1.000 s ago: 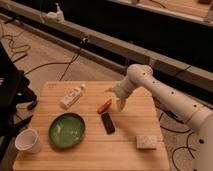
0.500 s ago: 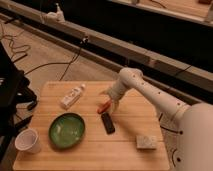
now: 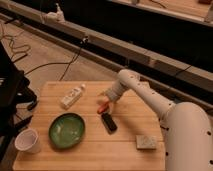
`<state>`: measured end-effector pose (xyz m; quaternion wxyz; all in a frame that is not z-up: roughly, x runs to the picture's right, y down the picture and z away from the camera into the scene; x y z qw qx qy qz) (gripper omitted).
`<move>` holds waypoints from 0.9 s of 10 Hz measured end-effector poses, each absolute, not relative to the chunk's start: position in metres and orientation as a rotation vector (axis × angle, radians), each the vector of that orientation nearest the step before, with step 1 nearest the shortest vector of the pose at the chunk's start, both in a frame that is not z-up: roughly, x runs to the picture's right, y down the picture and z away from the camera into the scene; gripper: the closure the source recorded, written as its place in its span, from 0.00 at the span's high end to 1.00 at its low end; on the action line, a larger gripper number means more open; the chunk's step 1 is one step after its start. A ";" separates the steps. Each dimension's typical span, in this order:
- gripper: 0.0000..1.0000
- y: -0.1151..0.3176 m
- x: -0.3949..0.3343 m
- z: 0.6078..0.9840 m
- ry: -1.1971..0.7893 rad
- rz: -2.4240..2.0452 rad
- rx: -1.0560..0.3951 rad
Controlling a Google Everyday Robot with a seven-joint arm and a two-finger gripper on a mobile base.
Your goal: Place the pepper on the white sponge
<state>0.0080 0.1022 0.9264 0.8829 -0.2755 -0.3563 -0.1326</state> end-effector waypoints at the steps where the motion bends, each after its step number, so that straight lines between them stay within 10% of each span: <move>1: 0.47 0.098 0.006 0.929 -0.750 -0.278 -0.565; 5: 0.06 0.095 0.007 0.935 -0.766 -0.284 -0.557; 9: 0.00 0.083 0.010 0.928 -0.762 -0.287 -0.520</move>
